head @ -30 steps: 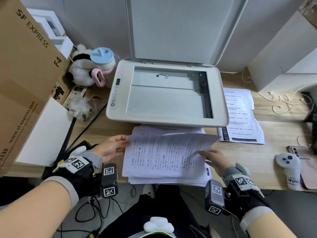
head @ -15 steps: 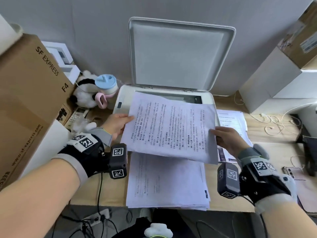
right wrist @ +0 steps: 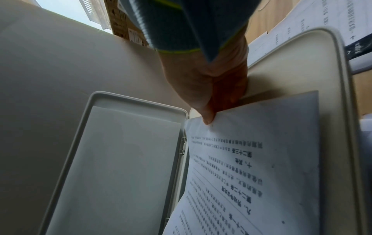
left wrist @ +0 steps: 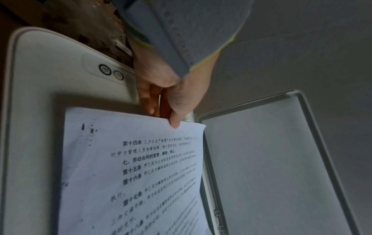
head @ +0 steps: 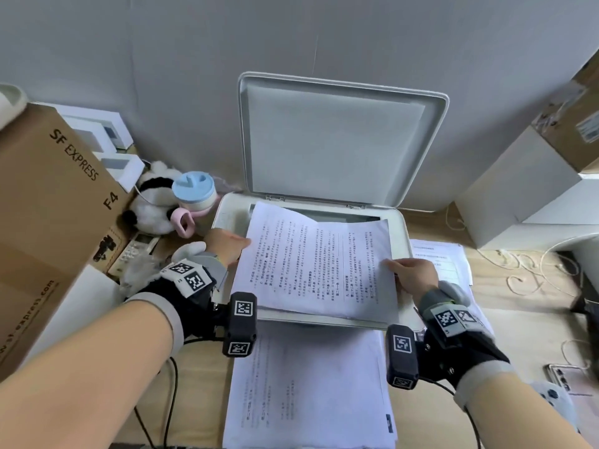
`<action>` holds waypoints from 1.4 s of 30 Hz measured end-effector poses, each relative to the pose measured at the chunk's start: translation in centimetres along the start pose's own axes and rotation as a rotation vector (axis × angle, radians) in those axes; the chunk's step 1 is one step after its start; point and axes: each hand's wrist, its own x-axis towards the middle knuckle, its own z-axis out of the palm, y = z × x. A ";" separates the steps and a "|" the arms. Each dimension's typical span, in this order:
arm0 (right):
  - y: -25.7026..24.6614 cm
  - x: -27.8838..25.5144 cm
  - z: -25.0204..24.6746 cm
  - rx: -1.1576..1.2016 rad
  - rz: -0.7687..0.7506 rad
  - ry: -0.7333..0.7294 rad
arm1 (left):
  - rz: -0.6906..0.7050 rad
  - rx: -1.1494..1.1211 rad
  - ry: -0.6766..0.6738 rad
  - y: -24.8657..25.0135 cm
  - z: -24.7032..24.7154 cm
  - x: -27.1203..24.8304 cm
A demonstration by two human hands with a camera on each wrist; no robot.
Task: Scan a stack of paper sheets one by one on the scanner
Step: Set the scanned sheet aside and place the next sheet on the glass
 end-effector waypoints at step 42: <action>-12.7 6.0 -6.3 0.760 -0.065 -0.009 | 0.004 -0.679 0.056 12.0 -4.5 4.2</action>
